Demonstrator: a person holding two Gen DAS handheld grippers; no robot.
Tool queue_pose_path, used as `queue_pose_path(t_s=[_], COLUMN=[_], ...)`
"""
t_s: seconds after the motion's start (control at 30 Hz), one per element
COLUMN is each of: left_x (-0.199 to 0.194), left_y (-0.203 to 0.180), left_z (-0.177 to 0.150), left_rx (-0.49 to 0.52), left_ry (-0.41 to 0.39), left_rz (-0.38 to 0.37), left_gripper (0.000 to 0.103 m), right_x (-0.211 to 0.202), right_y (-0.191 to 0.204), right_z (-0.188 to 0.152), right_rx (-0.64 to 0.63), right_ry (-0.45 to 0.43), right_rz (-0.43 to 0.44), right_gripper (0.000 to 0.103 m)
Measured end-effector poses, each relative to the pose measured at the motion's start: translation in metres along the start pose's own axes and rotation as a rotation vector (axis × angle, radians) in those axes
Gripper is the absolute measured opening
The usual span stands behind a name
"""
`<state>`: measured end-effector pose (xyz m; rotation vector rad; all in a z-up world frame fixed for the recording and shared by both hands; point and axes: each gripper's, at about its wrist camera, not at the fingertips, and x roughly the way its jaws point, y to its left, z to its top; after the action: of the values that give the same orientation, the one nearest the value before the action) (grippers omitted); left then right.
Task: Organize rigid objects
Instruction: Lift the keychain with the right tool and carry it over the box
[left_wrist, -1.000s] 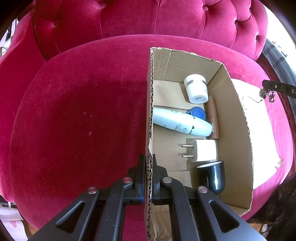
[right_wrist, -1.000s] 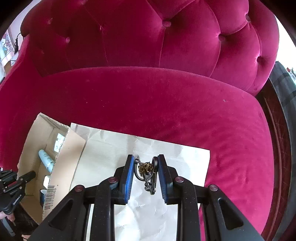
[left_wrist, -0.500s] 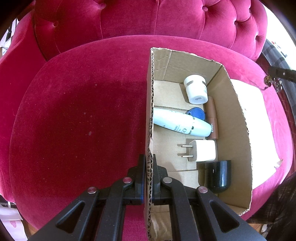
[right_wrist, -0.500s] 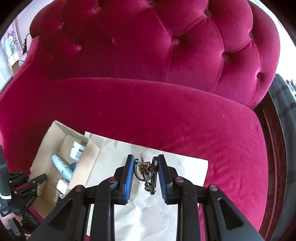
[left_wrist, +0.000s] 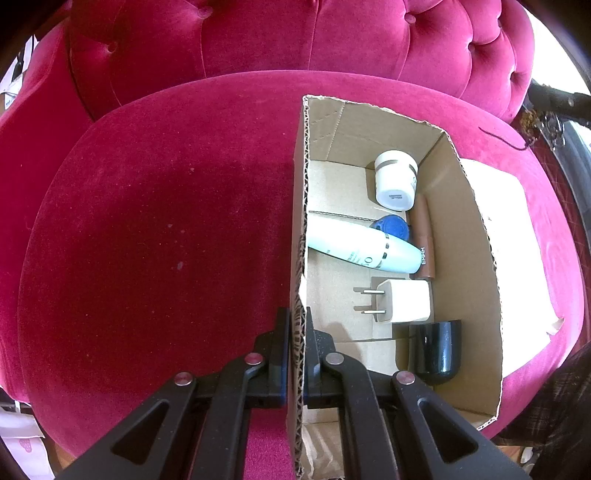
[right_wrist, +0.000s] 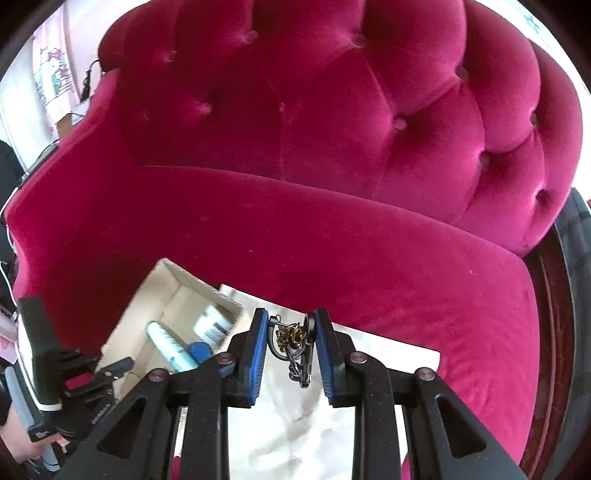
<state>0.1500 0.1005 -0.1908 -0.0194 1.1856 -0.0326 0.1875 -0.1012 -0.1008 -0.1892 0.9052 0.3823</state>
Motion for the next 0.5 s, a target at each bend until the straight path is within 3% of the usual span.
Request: queue_pose_path(t_s=[0.5], left_x=[0.000], left_y=[0.001], left_z=[0.000], left_rx=[-0.001], left_ry=[-0.001], left_rz=[-0.002], left_gripper=[0.004], right_x=[0.000], right_y=[0.057], right_z=[0.013], right_rx=[-0.083], right_ry=[-0.020], right_rz=[0.095], right_gripper=[0.026])
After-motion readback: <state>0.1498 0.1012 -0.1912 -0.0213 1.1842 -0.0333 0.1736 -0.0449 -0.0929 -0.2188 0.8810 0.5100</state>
